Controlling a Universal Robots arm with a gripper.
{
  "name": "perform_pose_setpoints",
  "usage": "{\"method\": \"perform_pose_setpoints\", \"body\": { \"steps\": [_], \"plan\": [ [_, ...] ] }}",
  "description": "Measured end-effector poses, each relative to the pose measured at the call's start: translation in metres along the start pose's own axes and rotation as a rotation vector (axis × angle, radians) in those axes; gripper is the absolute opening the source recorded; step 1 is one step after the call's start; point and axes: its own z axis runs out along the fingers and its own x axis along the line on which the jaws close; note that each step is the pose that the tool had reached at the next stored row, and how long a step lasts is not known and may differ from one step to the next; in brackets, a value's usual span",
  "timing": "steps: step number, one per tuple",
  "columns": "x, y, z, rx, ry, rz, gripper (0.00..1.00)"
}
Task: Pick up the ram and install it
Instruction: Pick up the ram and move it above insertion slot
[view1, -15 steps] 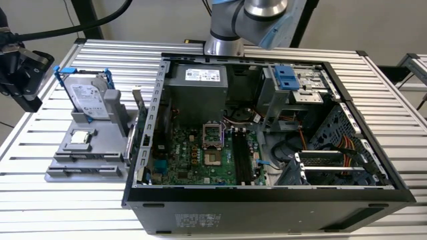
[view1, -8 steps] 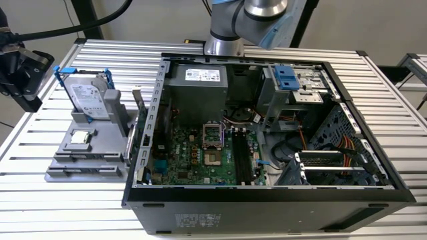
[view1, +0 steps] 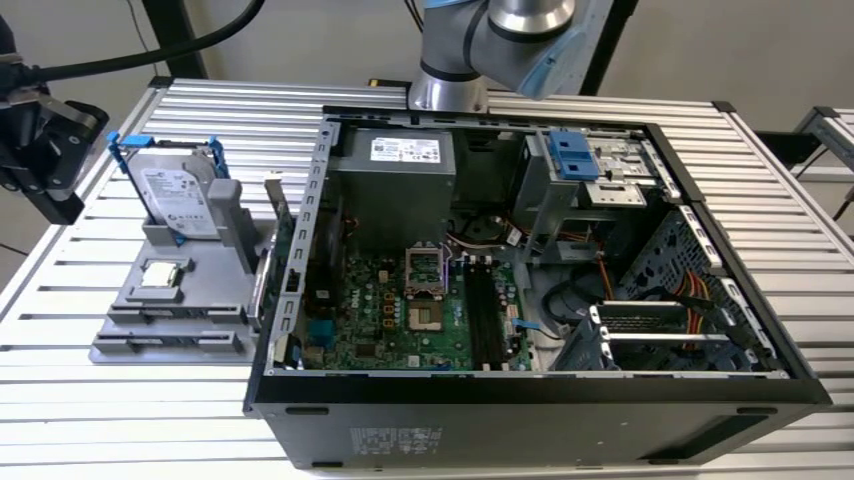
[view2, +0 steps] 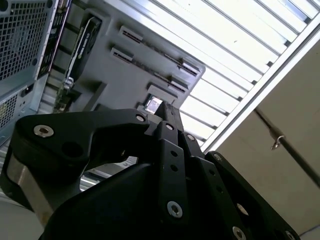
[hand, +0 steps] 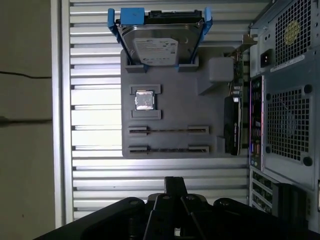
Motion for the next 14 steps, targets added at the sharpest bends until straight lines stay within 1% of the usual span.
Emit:
{"method": "perform_pose_setpoints", "body": {
  "steps": [4,7,14],
  "plan": [
    [0.0000,0.0000,0.0001,0.0000,0.0004,-0.011,0.00],
    [0.0000,0.0000,0.0001,0.0001,0.0013,-0.028,0.00],
    [0.0000,0.0000,0.0001,0.0004,0.0048,-0.103,0.00]
  ]
}}
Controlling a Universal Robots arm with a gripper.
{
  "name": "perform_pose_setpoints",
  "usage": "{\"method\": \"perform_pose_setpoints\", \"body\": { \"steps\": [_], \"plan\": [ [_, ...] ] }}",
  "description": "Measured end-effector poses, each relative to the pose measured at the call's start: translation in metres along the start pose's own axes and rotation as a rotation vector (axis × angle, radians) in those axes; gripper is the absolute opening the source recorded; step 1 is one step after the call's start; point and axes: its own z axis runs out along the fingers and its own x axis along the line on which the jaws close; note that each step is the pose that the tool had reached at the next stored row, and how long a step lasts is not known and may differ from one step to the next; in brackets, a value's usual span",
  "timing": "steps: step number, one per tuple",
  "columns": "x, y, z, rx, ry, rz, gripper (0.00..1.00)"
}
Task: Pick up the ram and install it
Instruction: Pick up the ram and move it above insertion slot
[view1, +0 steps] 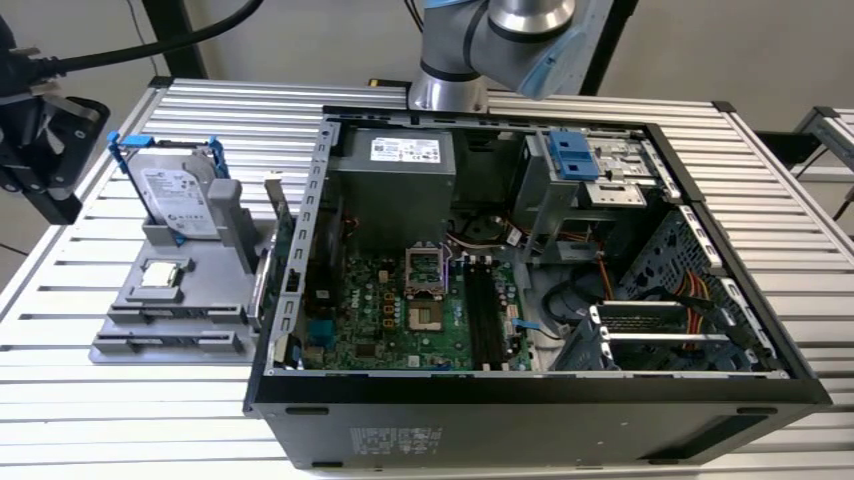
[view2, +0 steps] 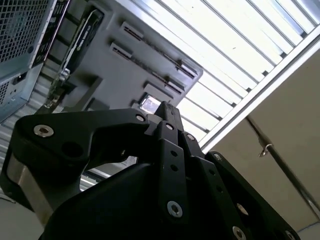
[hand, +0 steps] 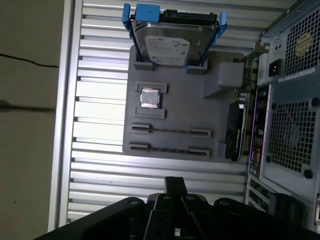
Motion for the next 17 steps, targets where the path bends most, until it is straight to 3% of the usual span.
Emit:
{"method": "perform_pose_setpoints", "body": {
  "steps": [3,17],
  "plan": [
    [0.0000,0.0000,0.0000,0.0001,0.0009,-0.020,0.00],
    [-0.0008,0.0010,0.0000,0.0002,0.0015,-0.032,0.00]
  ]
}}
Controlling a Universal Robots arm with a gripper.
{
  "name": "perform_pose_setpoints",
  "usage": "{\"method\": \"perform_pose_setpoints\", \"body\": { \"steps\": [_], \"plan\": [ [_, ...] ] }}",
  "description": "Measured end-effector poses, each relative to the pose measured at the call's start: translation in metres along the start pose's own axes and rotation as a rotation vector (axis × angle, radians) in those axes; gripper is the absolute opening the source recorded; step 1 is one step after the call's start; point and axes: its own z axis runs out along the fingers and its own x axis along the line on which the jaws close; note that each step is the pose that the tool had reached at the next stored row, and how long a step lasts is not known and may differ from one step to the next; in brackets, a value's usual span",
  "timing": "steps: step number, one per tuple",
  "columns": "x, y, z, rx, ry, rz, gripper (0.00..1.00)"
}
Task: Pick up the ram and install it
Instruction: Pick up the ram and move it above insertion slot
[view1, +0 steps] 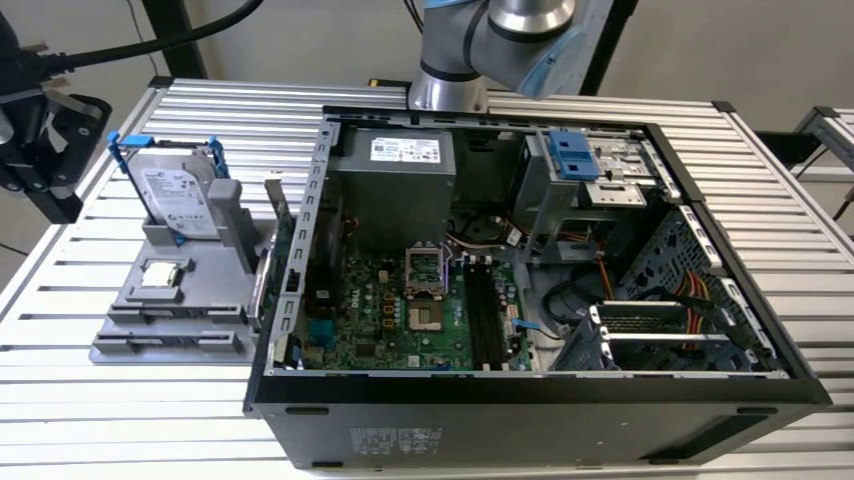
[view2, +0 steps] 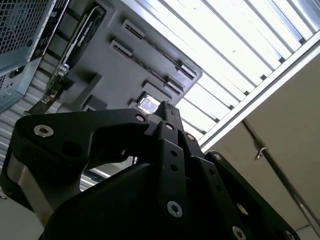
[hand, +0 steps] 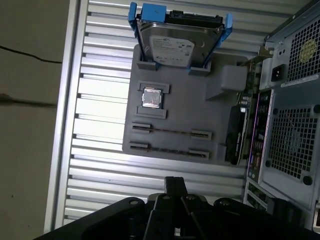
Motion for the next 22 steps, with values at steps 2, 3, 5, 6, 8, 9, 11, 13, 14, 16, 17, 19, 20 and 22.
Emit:
{"method": "perform_pose_setpoints", "body": {
  "steps": [2,3,5,6,8,9,11,13,14,16,17,19,20,22],
  "plan": [
    [0.0000,0.0000,0.0000,0.0001,0.0003,-0.005,0.00],
    [0.0000,0.0000,0.0000,0.0000,0.0003,-0.008,0.00],
    [0.0000,0.0000,0.0000,0.0001,0.0008,-0.016,0.00],
    [0.0000,0.0000,0.0000,0.0001,0.0010,-0.021,0.00],
    [0.0000,0.0000,0.0000,0.0002,0.0017,-0.034,0.00],
    [0.0000,0.0000,0.0000,0.0002,0.0019,-0.041,0.00],
    [0.0000,0.0000,0.0000,0.0003,0.0026,-0.054,0.00],
    [0.0000,0.0000,0.0000,0.0003,0.0032,-0.069,0.00],
    [0.0000,0.0000,0.0000,0.0004,0.0036,-0.076,0.00],
    [0.0000,0.0000,0.0000,0.0004,0.0042,-0.090,0.00],
    [0.0000,0.0000,0.0000,0.0005,0.0045,-0.096,0.00],
    [0.0000,0.0000,0.0000,0.0006,0.0052,-0.109,0.00],
    [0.0000,0.0000,0.0000,0.0006,0.0055,-0.116,0.00],
    [0.0000,0.0000,0.0000,0.0006,0.0061,-0.128,0.00]
  ]
}}
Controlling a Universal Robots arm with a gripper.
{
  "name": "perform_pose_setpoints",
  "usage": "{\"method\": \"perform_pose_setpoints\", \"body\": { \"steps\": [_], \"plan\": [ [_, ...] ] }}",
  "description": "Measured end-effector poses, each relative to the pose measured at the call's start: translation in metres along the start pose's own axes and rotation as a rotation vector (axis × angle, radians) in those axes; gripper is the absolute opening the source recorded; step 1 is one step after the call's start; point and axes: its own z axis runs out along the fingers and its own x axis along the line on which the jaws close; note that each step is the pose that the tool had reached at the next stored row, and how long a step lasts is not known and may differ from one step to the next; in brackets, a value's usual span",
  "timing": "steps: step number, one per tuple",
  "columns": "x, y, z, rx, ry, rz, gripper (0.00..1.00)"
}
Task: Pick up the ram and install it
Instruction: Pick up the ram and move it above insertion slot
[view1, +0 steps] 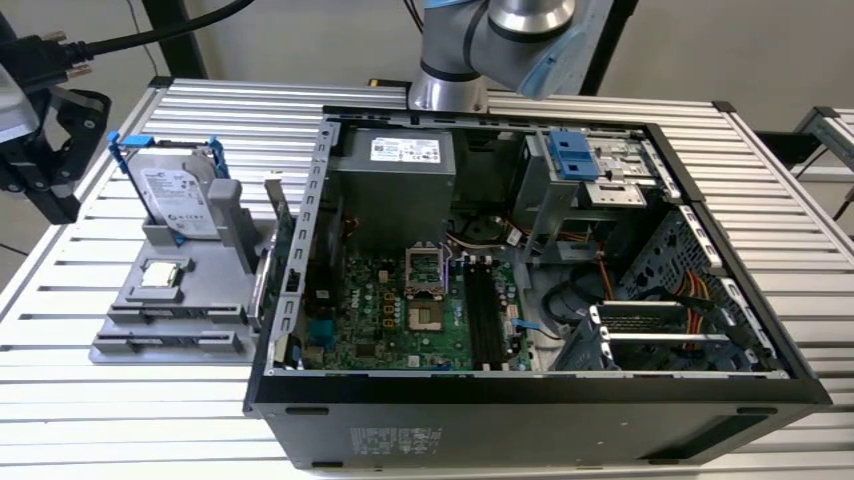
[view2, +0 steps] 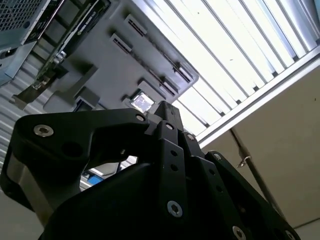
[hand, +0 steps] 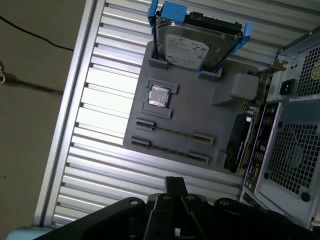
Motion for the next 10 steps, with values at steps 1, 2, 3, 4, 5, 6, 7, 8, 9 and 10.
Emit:
{"method": "perform_pose_setpoints", "body": {
  "steps": [1,2,3,4,5,6,7,8,9,10],
  "plan": [
    [0.0000,0.0000,0.0000,0.0001,0.0003,-0.006,0.00],
    [0.0000,0.0000,0.0000,0.0001,0.0005,-0.011,0.00],
    [0.0000,0.0000,0.0000,0.0001,0.0008,-0.017,0.00],
    [0.0000,0.0000,0.0000,0.0001,0.0011,-0.023,0.00],
    [0.0000,0.0000,0.0000,0.0002,0.0013,-0.029,0.00],
    [0.0000,0.0000,0.0000,0.0002,0.0017,-0.034,0.00],
    [0.0000,0.0000,0.0000,0.0002,0.0019,-0.040,0.00],
    [0.0000,0.0000,0.0000,0.0003,0.0022,-0.046,0.00],
    [0.0000,0.0000,0.0000,0.0003,0.0024,-0.051,0.00],
    [0.0000,0.0000,0.0000,0.0003,0.0027,-0.057,0.00]
  ]
}}
